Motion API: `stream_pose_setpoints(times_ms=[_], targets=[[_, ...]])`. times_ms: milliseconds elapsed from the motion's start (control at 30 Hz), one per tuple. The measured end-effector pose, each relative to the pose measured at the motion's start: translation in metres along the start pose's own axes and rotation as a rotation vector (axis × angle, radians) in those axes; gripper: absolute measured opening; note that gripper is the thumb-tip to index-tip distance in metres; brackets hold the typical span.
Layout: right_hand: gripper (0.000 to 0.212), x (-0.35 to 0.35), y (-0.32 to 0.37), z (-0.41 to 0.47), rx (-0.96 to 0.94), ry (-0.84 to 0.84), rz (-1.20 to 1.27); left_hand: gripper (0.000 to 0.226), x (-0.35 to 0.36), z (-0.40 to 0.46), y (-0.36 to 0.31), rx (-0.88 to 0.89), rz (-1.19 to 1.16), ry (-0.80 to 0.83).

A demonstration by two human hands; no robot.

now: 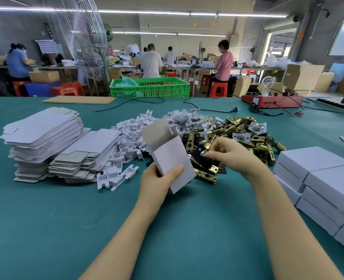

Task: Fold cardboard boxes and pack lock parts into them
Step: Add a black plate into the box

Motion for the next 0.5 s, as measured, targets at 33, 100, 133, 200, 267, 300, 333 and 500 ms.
stream_pose_setpoints(times_ms=[33, 100, 133, 200, 267, 300, 333, 500], targets=[[0.013, -0.010, 0.000, -0.002, 0.016, -0.031, 0.082, 0.037, 0.005, -0.001, 0.000, 0.005, 0.015, 0.037], [0.012, -0.027, 0.004, -0.009, 0.028, -0.078, 0.243, 0.037, 0.016, -0.005, 0.001, 0.015, 0.070, 0.121], [0.011, -0.033, 0.009, -0.012, 0.020, -0.084, 0.318, 0.035, 0.021, -0.007, 0.002, 0.017, 0.100, 0.168], [0.010, -0.041, 0.024, -0.018, -0.028, -0.064, 0.410, 0.031, 0.032, -0.011, 0.003, 0.023, 0.165, 0.260], [0.010, -0.044, 0.044, -0.024, -0.103, -0.025, 0.422, 0.030, 0.038, -0.015, 0.003, 0.036, 0.220, 0.327], [0.009, -0.045, 0.055, -0.028, -0.148, -0.005, 0.414, 0.030, 0.039, -0.016, 0.002, 0.040, 0.236, 0.347], [0.008, -0.046, 0.065, -0.032, -0.191, 0.007, 0.400, 0.030, 0.040, -0.017, 0.002, 0.044, 0.247, 0.362], [0.016, -0.050, 0.112, -0.053, -0.393, -0.004, 0.236, 0.030, 0.042, -0.018, -0.003, 0.052, 0.236, 0.383]])
Point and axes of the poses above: each hand's wrist, its own z-axis towards the middle knuckle, its own x-axis out of the palm, y = z × x, the point moved 9 cm from there along z, towards the middle knuckle, and after that the axes turned 9 degrees about z, right-handed, at the moved point
